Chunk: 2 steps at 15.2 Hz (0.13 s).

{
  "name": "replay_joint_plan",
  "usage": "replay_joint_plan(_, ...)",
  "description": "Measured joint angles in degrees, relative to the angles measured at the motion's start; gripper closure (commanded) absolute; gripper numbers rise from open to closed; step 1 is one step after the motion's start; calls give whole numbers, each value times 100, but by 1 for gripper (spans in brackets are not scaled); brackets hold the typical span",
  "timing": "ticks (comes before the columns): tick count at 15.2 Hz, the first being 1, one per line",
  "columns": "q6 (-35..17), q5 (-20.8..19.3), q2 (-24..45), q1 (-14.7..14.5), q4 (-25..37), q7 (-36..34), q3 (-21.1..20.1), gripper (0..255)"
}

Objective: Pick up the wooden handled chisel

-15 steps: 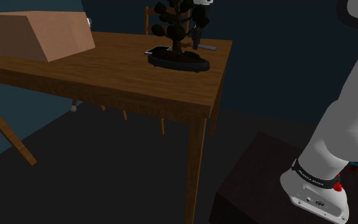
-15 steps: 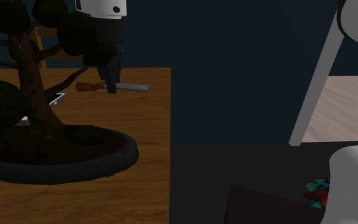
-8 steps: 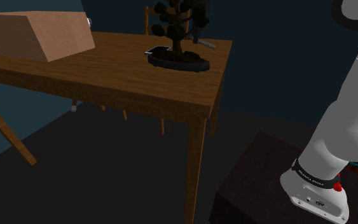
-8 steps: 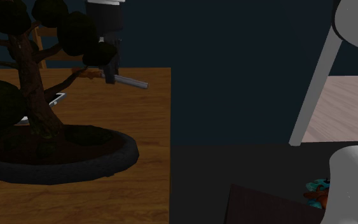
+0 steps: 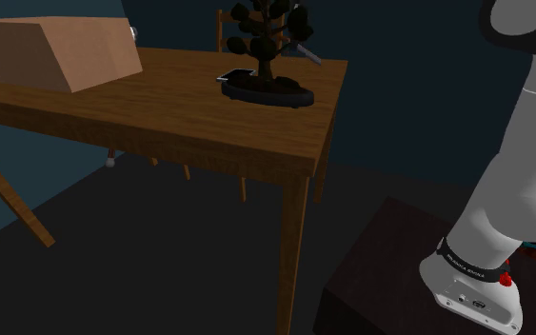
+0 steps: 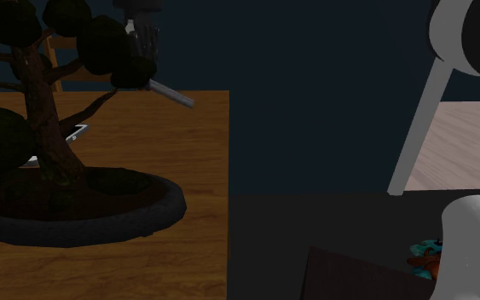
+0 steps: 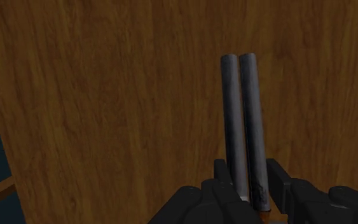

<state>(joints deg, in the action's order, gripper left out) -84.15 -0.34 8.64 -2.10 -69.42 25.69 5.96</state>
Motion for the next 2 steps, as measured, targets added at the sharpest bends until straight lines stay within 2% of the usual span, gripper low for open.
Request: replay_joint_plan(2, 156, 10, 78, 10, 233, 12, 5, 255)
